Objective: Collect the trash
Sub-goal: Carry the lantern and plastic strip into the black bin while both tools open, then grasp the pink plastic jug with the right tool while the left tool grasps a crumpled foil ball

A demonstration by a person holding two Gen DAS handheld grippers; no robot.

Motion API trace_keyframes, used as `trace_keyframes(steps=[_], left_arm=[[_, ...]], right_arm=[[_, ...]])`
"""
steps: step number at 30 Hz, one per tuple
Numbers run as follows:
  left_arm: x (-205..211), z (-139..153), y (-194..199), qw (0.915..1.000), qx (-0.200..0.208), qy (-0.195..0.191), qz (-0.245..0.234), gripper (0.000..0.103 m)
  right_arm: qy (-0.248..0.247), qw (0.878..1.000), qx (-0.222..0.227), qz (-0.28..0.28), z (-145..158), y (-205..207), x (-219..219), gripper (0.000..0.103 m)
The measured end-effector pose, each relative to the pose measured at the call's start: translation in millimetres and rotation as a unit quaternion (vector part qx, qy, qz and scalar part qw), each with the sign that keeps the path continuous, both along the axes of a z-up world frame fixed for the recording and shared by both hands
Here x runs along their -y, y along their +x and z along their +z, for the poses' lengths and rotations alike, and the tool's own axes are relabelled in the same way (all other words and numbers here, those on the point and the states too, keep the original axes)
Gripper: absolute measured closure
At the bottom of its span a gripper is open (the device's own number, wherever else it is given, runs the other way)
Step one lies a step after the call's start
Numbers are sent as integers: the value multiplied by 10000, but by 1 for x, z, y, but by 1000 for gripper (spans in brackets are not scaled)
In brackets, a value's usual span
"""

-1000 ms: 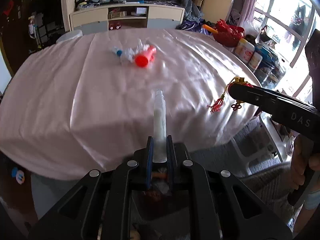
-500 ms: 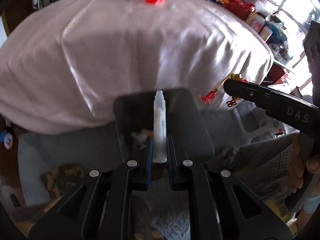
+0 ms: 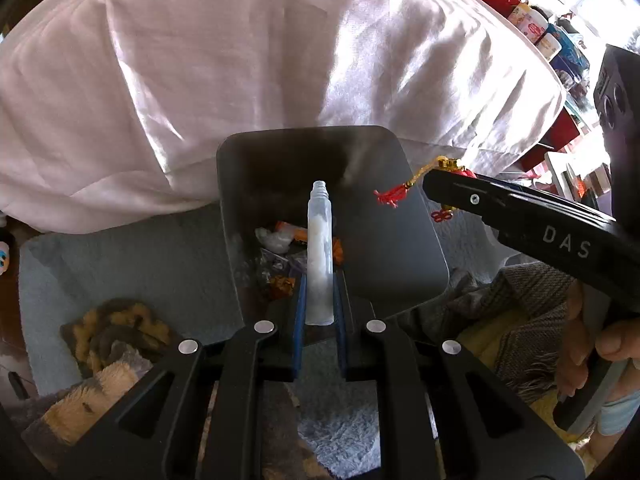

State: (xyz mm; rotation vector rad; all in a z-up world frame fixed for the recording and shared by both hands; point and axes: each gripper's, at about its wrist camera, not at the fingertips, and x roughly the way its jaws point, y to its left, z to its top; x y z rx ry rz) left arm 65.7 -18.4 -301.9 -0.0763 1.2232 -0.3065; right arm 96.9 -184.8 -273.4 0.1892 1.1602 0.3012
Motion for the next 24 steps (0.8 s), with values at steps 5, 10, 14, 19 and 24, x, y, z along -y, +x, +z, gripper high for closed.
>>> trace_keyframes(steps=[5, 10, 14, 19, 24], left_arm=[[-2, -1, 2, 10000, -20, -25, 0, 90], [-4, 1, 5, 10000, -9, 9, 72, 84], [-10, 10, 6, 9998, 94, 53, 185, 66], [-20, 39, 13, 9980, 456, 257, 353, 24], [-30, 74, 40, 9952, 770, 384, 467, 10]], right_arm=[[34, 10000, 23, -25, 1, 1, 0, 54], [46, 9999, 40, -156, 2, 4, 6, 41], [22, 9995, 123, -284, 9, 6, 14, 24], [-177, 9972, 455, -568, 37, 16, 33, 5], [-144, 9948, 686, -733, 65, 39, 48, 5]])
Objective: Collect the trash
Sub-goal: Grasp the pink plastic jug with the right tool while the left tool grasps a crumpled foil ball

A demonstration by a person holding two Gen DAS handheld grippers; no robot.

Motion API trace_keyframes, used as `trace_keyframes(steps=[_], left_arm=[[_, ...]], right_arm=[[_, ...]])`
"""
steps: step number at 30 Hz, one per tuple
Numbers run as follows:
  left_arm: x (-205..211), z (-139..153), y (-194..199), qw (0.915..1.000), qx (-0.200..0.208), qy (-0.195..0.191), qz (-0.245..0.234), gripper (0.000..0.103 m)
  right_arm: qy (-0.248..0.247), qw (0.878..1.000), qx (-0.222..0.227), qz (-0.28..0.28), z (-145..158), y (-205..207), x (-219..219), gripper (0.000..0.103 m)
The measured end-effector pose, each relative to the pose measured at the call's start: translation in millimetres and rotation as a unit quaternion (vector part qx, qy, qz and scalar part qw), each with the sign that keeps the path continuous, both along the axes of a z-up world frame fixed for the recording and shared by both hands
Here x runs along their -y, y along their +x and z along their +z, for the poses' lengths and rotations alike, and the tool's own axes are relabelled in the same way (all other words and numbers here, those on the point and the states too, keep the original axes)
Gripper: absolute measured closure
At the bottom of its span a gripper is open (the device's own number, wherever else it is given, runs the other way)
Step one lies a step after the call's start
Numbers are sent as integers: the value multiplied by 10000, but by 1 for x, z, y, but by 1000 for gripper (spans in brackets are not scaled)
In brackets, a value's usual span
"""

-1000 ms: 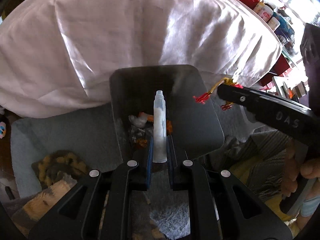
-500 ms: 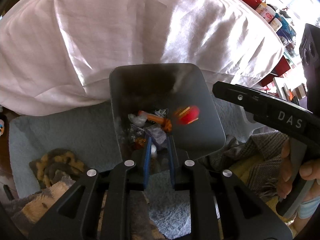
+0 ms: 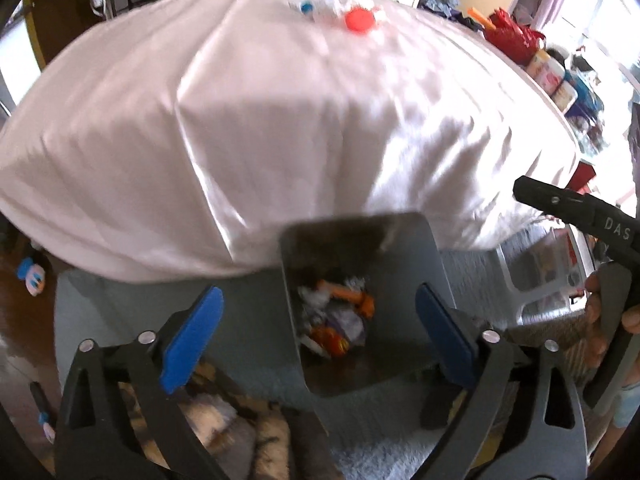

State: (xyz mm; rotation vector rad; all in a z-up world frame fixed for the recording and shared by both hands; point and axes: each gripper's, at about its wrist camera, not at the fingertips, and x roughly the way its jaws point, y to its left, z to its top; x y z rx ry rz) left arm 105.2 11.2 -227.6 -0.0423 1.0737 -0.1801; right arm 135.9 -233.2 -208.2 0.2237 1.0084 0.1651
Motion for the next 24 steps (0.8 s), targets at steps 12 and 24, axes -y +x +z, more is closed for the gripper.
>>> trace_keyframes(steps=[12, 24], left_arm=[[-5, 52, 89, 9991, 396, 123, 85, 8], [-9, 51, 170, 9991, 400, 170, 24, 8]], right_arm=[[-24, 9989, 464, -87, 55, 94, 3, 5], [225, 9994, 256, 84, 56, 184, -42, 14]])
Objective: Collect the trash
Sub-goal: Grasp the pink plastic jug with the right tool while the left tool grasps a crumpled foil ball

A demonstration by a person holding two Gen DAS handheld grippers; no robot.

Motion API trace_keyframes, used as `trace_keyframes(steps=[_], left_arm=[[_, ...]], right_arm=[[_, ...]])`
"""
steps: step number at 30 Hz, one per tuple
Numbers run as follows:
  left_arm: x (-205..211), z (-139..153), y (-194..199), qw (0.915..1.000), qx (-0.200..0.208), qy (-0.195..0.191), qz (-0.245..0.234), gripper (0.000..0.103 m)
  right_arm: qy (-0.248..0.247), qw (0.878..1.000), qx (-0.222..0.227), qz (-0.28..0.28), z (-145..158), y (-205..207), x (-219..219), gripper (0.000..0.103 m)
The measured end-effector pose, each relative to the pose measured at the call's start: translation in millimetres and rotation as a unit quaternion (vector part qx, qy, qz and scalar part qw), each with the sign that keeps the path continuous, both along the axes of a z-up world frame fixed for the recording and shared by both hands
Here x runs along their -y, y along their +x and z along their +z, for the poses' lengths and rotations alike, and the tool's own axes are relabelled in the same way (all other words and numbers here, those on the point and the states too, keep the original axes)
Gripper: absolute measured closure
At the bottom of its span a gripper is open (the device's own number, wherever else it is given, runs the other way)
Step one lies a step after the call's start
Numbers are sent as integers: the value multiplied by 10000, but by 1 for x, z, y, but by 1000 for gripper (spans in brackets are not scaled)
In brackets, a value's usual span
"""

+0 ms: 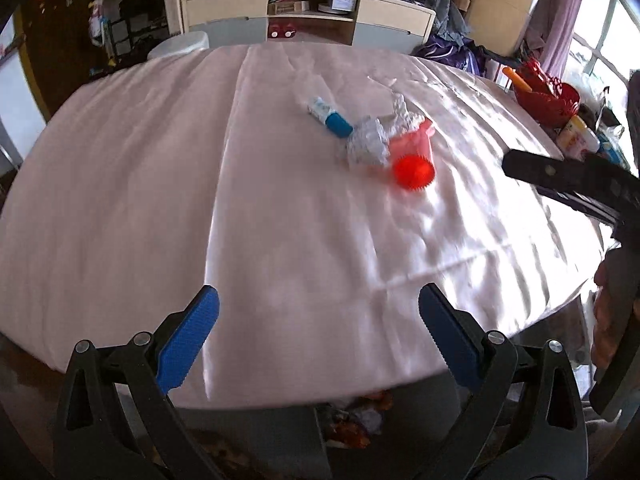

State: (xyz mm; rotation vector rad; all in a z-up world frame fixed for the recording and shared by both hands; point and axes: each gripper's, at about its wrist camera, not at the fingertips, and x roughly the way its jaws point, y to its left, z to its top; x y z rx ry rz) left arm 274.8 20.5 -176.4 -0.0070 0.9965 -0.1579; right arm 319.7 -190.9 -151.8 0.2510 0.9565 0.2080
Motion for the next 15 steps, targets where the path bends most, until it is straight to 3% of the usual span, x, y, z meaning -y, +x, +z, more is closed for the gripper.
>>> trace_keyframes(steps=[2, 4, 15], left_arm=[[3, 3, 9, 9999, 56, 104, -65, 8], [4, 6, 19, 9997, 119, 158, -114, 8], [16, 0, 44, 9994, 173, 78, -299, 8]], right_arm=[[86, 9999, -97, 9, -3, 12, -5, 26], [175, 9996, -205, 70, -7, 24, -11, 31], [-15, 9983, -542, 193, -33, 53, -37, 36]])
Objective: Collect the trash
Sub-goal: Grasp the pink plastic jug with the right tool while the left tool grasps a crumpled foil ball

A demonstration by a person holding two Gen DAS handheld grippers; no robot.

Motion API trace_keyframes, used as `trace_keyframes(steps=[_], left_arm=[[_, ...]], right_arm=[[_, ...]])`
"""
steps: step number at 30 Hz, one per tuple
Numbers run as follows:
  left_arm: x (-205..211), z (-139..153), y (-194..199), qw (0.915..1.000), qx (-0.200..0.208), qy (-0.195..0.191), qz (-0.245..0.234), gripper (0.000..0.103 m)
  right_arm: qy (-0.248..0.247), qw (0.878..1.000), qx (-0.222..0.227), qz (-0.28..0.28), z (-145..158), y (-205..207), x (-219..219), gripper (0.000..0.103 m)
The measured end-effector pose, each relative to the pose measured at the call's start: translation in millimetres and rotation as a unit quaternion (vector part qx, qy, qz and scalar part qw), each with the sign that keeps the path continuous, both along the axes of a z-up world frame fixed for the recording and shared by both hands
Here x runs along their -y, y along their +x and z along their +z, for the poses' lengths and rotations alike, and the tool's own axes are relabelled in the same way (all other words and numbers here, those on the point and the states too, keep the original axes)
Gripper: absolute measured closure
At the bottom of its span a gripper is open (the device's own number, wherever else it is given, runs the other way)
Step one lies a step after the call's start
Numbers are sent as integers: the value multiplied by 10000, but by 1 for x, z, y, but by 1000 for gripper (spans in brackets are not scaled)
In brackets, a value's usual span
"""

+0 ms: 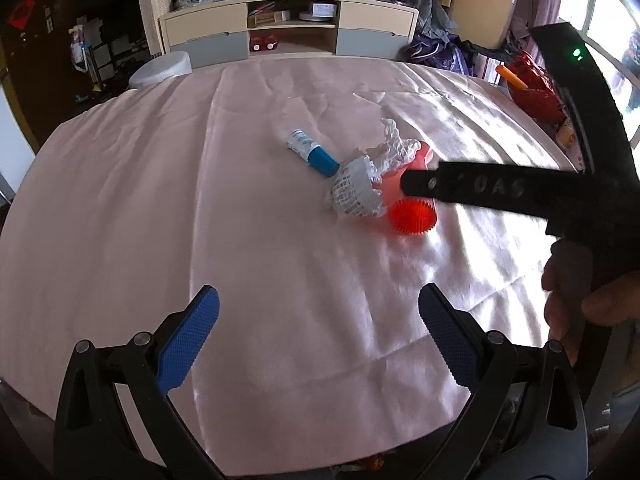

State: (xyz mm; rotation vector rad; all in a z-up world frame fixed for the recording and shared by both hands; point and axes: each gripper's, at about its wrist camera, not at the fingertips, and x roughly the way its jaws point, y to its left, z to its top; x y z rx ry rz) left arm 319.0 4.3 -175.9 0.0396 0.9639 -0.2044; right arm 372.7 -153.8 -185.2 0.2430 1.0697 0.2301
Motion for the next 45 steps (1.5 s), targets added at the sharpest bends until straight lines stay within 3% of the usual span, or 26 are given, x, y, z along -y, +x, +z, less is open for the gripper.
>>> trace_keyframes(steps=[6, 9, 11, 16, 22, 31, 36, 45], left_arm=[[4, -8, 11, 10000, -43, -6, -8, 9], [9, -11, 16, 10000, -58, -4, -36, 9], [11, -11, 20, 10000, -35, -3, -60, 9], [21, -10, 35, 9999, 34, -3, -154, 15], [35, -17, 58, 9997, -12, -19, -238, 33], [41, -24, 63, 9995, -128, -37, -291, 83], [39, -13, 52, 9997, -34, 48, -250, 87], [22, 50, 15, 9990, 439, 101, -5, 88]], right_arm=[[-372, 9991, 39, -200, -2, 8, 9, 36], [-296, 9989, -81, -354, -8, 16, 22, 38], [-376, 9984, -57, -419, -9, 17, 32, 46], [-438, 9976, 3, -536, -11, 18, 56, 53], [-454, 9983, 156, -345, -11, 15, 67, 56], [-377, 9986, 273, -263, -5, 8, 73, 59], [-329, 9986, 333, -250, 8, 1, 74, 61], [-192, 9966, 776, -201, 66, -31, 73, 62]])
